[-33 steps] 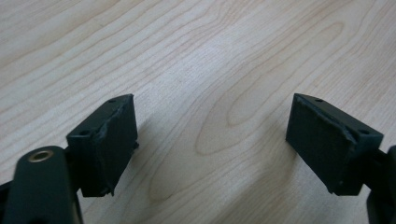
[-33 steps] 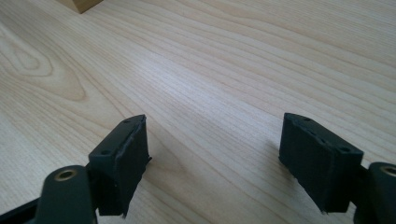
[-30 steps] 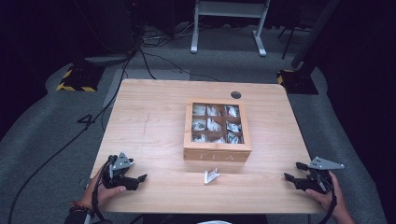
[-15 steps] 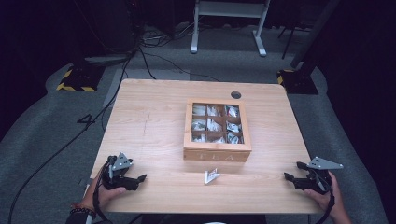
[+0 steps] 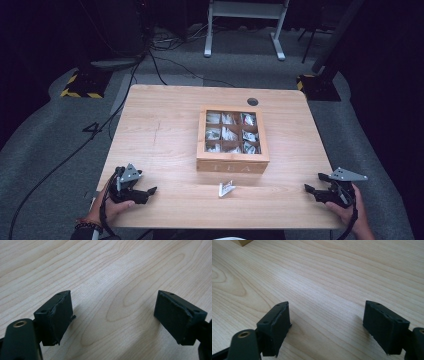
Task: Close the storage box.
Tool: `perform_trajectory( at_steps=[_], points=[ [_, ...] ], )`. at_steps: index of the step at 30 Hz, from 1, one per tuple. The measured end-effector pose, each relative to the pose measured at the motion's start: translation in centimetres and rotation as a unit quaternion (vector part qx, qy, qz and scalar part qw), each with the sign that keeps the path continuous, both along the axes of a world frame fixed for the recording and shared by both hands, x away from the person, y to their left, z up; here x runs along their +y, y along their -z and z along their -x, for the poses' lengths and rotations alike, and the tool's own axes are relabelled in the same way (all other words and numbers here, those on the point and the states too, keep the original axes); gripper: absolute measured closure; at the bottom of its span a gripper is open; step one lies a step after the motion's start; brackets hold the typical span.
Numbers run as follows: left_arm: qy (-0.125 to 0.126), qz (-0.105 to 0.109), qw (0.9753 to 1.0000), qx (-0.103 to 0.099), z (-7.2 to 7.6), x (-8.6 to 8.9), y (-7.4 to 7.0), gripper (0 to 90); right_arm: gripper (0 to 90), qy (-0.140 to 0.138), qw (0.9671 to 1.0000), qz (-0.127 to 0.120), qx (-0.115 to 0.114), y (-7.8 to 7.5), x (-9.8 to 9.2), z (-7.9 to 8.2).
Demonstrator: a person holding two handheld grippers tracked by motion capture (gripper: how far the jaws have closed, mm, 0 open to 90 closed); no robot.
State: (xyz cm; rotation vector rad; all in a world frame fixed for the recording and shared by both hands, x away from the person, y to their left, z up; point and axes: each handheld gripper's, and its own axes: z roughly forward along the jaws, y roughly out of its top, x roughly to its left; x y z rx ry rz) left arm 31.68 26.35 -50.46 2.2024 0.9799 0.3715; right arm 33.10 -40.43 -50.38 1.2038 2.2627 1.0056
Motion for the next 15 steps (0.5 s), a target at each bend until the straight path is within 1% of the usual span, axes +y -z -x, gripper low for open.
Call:
perform_trajectory(
  at_steps=[8, 15],
  points=[
    [0.002, -0.005, 1.0000, -0.002, -0.10, 0.06, -0.04, 15.7, 22.3, 0.000, 1.0000, -0.001, 0.000, -0.01, -0.04, -0.02],
    [0.001, -0.003, 1.0000, -0.001, -0.14, 0.05, -0.03, 15.7, 22.4, 0.000, 1.0000, -0.002, 0.001, 0.00, -0.06, -0.04]
  ],
)
